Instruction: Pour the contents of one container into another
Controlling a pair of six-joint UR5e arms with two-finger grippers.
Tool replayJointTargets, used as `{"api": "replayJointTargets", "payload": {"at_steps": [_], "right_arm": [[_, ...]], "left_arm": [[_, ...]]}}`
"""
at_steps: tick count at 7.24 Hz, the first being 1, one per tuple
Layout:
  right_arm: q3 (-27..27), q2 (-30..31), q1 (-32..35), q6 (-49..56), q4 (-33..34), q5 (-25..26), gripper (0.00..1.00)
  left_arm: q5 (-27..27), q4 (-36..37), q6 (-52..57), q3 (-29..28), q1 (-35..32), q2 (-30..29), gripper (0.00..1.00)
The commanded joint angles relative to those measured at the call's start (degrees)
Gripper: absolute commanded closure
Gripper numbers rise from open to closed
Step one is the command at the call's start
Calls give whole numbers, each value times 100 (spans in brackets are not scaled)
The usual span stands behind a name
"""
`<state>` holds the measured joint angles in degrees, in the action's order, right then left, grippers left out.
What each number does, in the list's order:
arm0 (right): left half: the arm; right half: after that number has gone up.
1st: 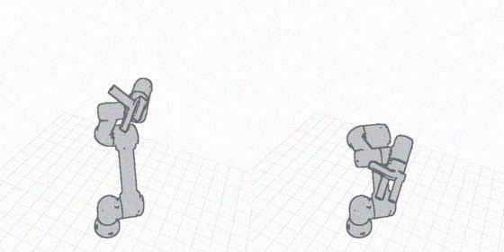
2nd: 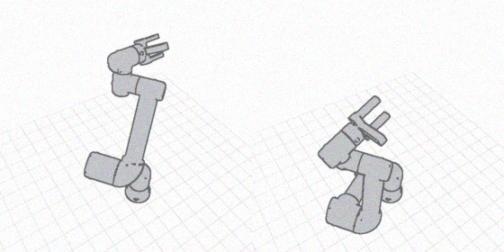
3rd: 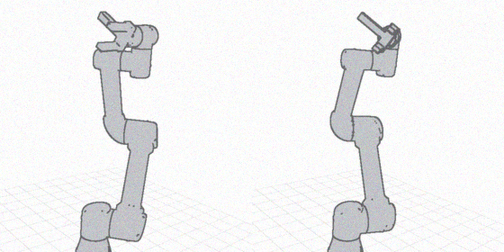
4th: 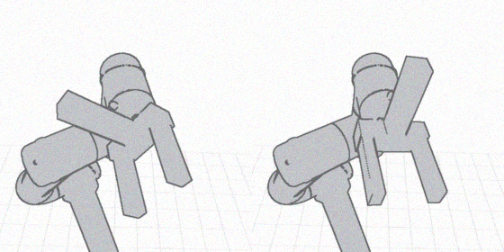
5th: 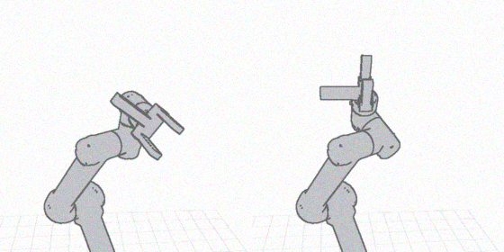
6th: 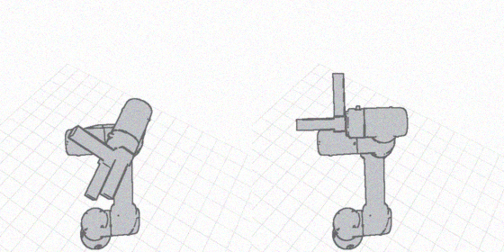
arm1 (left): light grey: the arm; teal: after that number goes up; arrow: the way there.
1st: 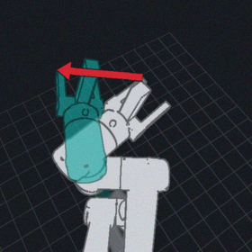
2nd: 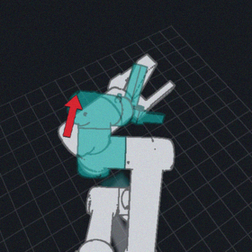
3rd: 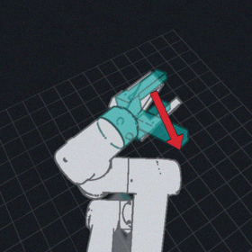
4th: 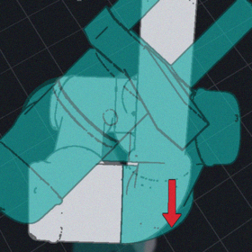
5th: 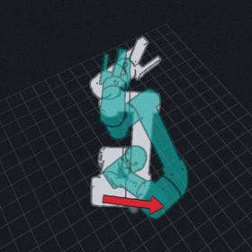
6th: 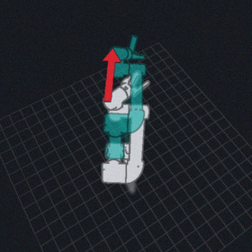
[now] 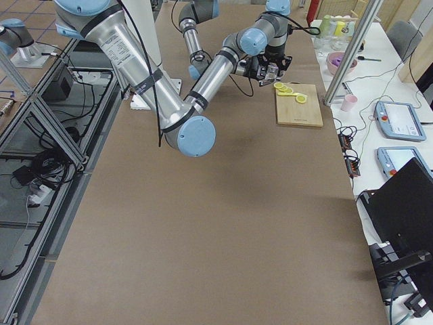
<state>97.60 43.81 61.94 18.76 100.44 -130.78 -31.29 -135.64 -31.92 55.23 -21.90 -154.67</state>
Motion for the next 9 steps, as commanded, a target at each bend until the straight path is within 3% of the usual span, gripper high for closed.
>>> {"api": "replayJointTargets", "payload": {"at_steps": [1,5,9], "right_arm": [[-223,-293,-15,-74,316,148,100],[-363,-688,-304,40,765,632,100],[-453,-760,-340,49,1176,475,100]], "left_arm": [[-9,-15,-200,-12,10,-10,100],[9,29,-191,-83,89,-98,100],[298,73,-183,-293,291,-379,100]]}}
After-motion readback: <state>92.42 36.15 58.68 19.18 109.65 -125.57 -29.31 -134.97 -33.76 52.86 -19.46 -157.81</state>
